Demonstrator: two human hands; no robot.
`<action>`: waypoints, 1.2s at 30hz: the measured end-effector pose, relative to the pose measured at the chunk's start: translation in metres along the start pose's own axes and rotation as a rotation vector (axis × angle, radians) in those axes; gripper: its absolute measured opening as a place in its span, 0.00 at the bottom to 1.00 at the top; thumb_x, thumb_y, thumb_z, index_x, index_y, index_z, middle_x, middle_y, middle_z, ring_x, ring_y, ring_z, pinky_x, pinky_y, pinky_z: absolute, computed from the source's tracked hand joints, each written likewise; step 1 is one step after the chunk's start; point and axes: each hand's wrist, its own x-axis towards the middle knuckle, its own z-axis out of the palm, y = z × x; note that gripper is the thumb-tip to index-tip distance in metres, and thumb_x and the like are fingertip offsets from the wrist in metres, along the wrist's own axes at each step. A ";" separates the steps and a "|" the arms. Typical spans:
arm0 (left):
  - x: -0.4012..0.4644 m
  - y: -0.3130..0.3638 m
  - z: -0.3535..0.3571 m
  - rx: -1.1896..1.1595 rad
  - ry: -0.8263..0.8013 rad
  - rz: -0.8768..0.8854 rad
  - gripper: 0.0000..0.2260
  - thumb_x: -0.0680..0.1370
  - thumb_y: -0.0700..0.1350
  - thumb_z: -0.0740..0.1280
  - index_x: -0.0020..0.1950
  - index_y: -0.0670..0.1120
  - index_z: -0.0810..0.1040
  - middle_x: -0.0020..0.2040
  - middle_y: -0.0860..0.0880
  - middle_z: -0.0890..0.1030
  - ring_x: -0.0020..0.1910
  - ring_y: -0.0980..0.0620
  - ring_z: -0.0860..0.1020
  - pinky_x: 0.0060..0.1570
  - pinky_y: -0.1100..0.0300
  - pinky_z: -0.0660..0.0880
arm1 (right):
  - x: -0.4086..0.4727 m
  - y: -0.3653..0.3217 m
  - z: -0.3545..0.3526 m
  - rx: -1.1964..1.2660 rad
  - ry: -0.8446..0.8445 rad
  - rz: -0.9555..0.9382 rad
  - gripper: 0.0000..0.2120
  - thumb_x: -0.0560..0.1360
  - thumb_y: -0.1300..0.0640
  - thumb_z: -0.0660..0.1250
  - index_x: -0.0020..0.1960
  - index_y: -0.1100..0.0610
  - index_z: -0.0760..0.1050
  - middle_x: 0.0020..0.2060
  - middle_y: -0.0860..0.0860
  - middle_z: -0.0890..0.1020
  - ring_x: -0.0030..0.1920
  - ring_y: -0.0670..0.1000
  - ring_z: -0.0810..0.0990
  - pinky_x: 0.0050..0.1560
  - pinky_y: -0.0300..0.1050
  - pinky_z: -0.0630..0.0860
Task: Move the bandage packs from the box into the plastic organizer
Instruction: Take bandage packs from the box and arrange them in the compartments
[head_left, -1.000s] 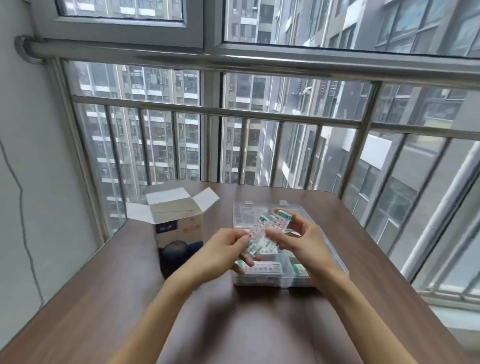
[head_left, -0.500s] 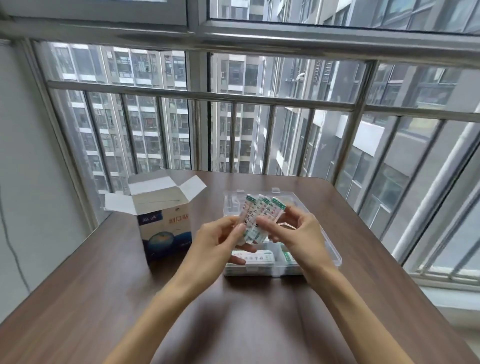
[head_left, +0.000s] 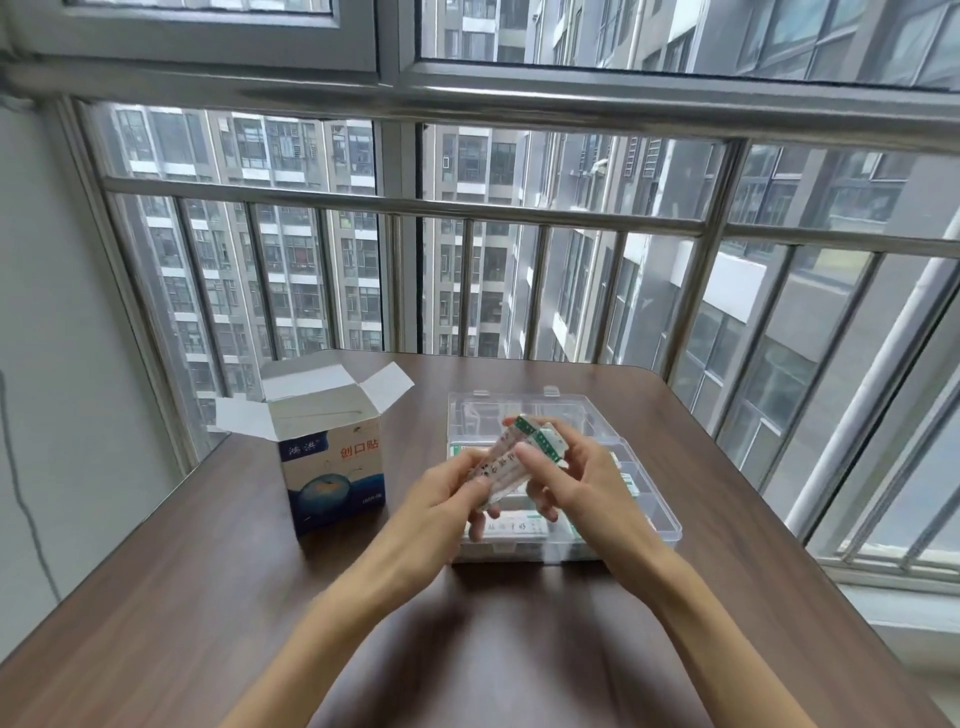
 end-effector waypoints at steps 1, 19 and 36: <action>0.001 0.001 0.000 -0.008 0.008 -0.012 0.08 0.82 0.38 0.56 0.53 0.43 0.75 0.35 0.50 0.73 0.28 0.59 0.69 0.23 0.70 0.61 | 0.000 0.001 0.001 -0.041 0.007 -0.019 0.06 0.78 0.60 0.64 0.53 0.54 0.76 0.32 0.50 0.75 0.28 0.47 0.68 0.28 0.36 0.66; 0.029 0.032 -0.006 0.181 -0.042 -0.181 0.10 0.83 0.41 0.55 0.50 0.44 0.75 0.34 0.49 0.79 0.24 0.58 0.72 0.18 0.71 0.60 | 0.009 0.000 -0.011 -0.233 0.398 -0.207 0.27 0.65 0.61 0.78 0.59 0.49 0.71 0.41 0.51 0.79 0.38 0.46 0.81 0.40 0.37 0.78; 0.032 0.044 0.001 0.177 -0.165 -0.145 0.08 0.80 0.39 0.57 0.46 0.47 0.74 0.32 0.51 0.73 0.23 0.58 0.66 0.22 0.68 0.61 | 0.012 -0.023 -0.026 -0.324 0.098 -0.007 0.12 0.79 0.49 0.60 0.61 0.50 0.73 0.47 0.49 0.77 0.39 0.44 0.76 0.35 0.31 0.72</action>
